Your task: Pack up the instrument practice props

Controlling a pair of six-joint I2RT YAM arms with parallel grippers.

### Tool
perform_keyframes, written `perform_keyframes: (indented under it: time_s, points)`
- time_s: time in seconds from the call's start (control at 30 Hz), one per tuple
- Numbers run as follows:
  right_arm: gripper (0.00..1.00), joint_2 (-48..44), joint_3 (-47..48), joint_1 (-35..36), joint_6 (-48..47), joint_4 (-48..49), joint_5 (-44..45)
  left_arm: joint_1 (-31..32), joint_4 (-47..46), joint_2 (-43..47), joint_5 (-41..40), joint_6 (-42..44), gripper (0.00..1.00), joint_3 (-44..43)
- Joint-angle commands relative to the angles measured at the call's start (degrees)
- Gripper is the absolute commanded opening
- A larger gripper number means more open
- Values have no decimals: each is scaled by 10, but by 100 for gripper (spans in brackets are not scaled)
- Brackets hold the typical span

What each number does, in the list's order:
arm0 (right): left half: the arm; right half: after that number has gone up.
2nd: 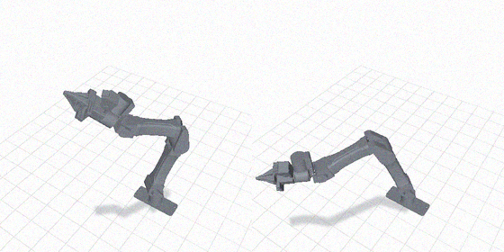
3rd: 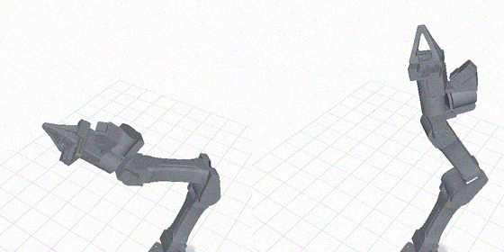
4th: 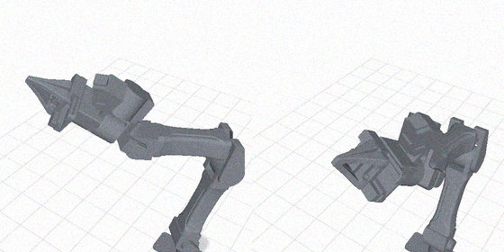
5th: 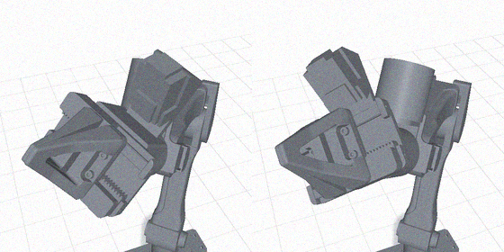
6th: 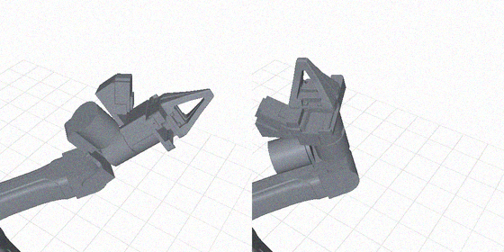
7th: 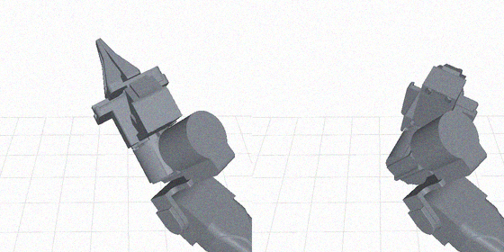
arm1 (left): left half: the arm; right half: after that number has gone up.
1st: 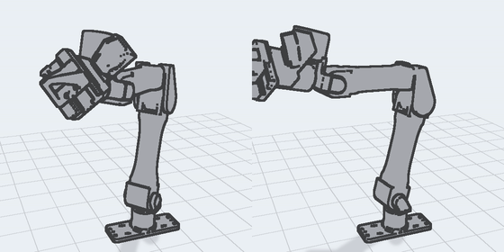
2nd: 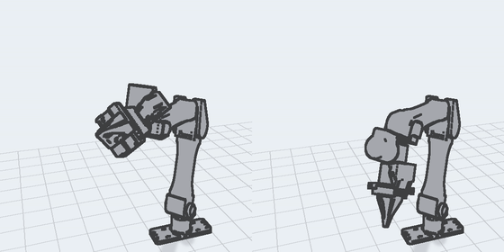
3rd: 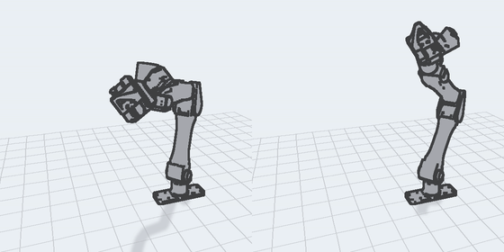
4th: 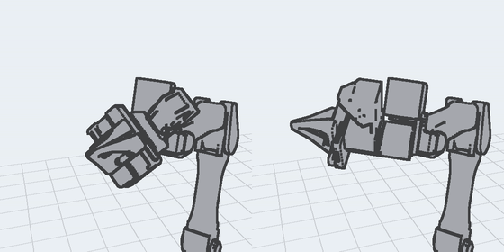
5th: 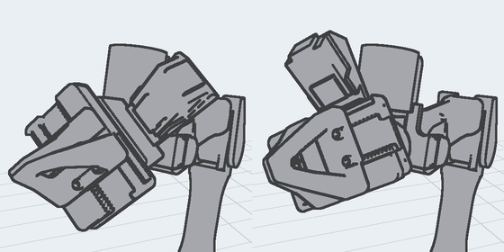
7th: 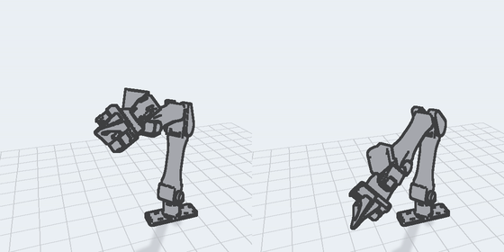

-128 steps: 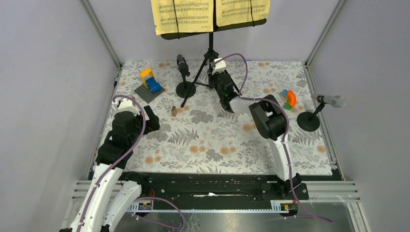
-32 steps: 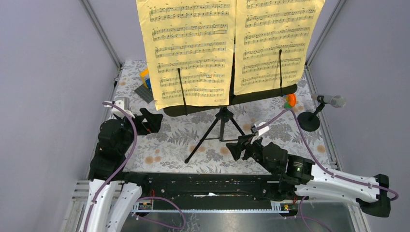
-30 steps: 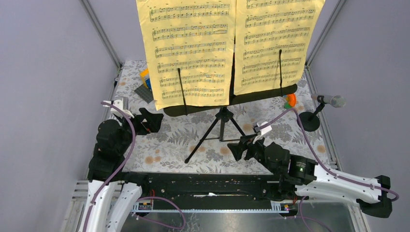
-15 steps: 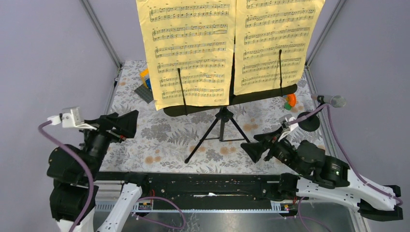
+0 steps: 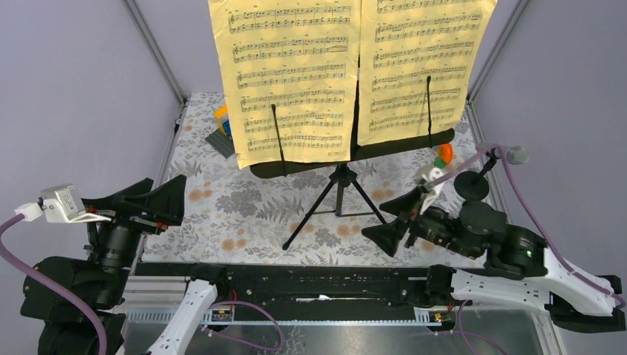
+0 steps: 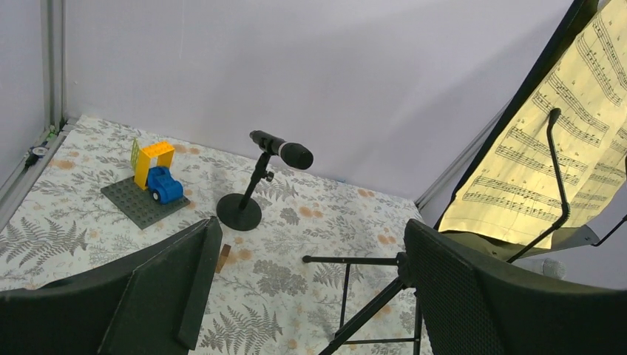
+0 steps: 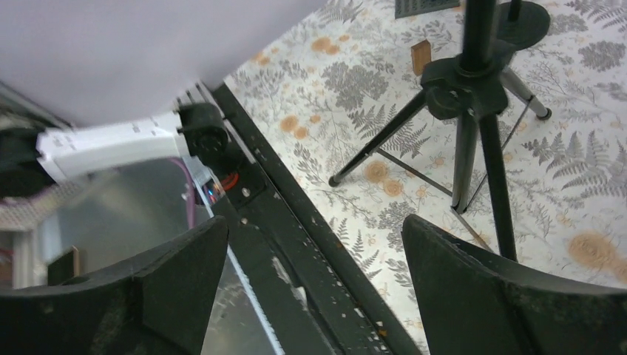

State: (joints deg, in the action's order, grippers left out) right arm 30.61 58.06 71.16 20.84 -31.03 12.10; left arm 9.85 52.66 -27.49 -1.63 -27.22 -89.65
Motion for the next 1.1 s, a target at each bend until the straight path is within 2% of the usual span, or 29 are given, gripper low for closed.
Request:
perform_keyframes:
  time_s: [0.0, 0.2, 0.3, 0.43, 0.5, 0.67, 0.73, 0.87, 0.97, 1.07]
  points:
    - [94, 48, 24, 2, -104, 14, -75, -3, 0, -34, 10, 18, 99, -19]
    - [95, 63, 49, 1, -175, 52, -118, 0, -22, -54, 60, 24, 99, -35]
    - [96, 76, 52, 2, -200, 59, -71, 1, -29, -64, 85, 20, 99, -26]
    - [96, 50, -40, 2, -206, 161, 34, 1, -52, -47, 89, 13, 99, 29]
    - [93, 35, -92, 2, -197, 216, 63, 1, -56, -40, 88, 13, 99, 46]
    - [79, 33, -193, 2, -141, 324, 64, 1, -56, -31, 93, 16, 99, 81]
    - [75, 42, -242, 2, -118, 377, 66, 0, -57, -23, 84, 17, 99, 99]
    - [72, 65, -310, 2, -70, 449, 123, 1, -56, -11, 71, 16, 99, 134]
    - [66, 94, -339, 2, -45, 489, 181, 1, -58, -7, 72, 14, 99, 150]
    - [64, 145, -342, 2, -36, 520, 203, 1, -64, -4, 70, 9, 99, 164]
